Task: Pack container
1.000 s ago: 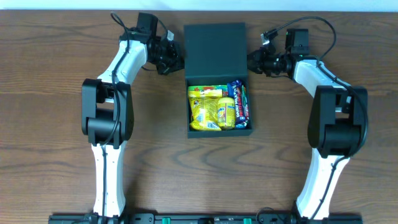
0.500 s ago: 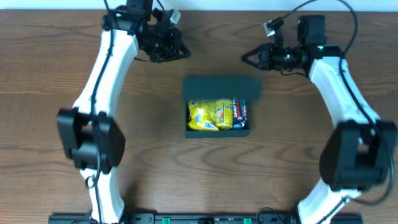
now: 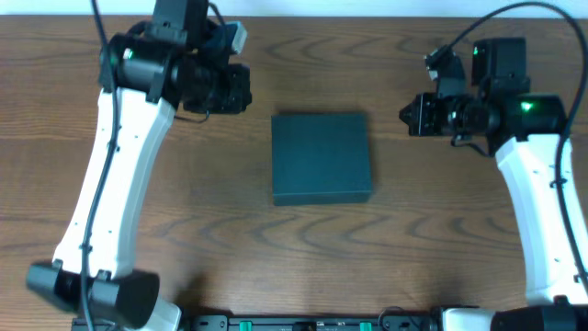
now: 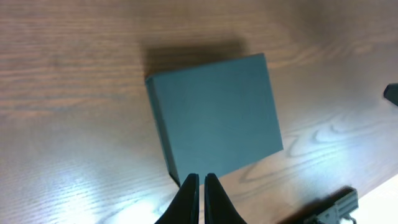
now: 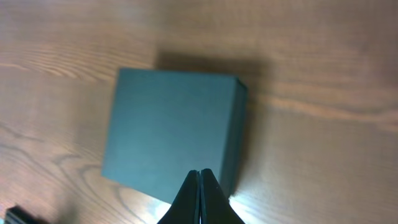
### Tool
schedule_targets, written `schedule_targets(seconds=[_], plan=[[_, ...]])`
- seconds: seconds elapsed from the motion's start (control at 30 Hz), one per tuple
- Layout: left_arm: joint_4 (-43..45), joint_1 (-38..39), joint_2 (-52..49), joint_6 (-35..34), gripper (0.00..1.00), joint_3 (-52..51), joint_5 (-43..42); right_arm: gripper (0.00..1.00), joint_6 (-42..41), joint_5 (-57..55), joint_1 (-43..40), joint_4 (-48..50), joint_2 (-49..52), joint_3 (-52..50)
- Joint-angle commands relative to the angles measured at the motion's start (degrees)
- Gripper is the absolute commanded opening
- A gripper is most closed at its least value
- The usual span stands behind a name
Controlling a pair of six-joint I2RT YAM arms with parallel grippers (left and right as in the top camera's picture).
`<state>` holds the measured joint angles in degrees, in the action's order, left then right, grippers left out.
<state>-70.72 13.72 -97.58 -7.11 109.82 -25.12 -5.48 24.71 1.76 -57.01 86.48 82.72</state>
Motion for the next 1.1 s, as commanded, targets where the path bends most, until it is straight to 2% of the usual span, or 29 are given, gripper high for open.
schedule_targets(seconds=[0.0,0.13,0.2,0.33,0.43,0.63,0.8,0.97,1.07], plan=[[3.41,-0.24,0.63,-3.15,0.06,-10.10,0.94,0.02,-4.22,-2.51,-0.61,3.41,1.29,-9.27],[11.45,-0.20,0.96,-3.43,0.06,-24.41,-4.85,0.01,-9.38,2.21,-0.59,16.39,1.29,-23.30],[13.77,-0.17,0.98,-4.11,0.06,-27.93,-5.42,0.01,-12.20,2.78,-0.55,21.68,1.33,-28.30],[15.78,-0.20,0.98,-4.74,0.06,-30.12,-5.38,0.01,-14.27,6.93,-0.33,29.22,1.40,-35.28],[16.68,-0.20,1.22,-5.40,0.06,-30.10,-5.40,0.01,-15.32,7.93,1.64,30.69,1.40,-37.20],[16.70,-0.20,3.08,-5.79,0.06,-30.10,-5.35,0.01,-16.02,8.85,6.67,30.42,1.40,-37.29],[12.79,-0.20,8.22,-5.88,0.06,-30.10,-1.03,0.01,-17.66,5.75,5.73,27.87,1.36,-36.76],[6.01,-0.17,22.58,-6.23,0.06,-30.64,1.22,0.01,-14.25,-0.09,3.02,14.34,-3.41,-32.02],[1.81,-0.20,40.57,-7.06,0.06,-34.12,5.01,0.01,-13.33,-5.03,3.15,5.16,-14.73,-29.42]])
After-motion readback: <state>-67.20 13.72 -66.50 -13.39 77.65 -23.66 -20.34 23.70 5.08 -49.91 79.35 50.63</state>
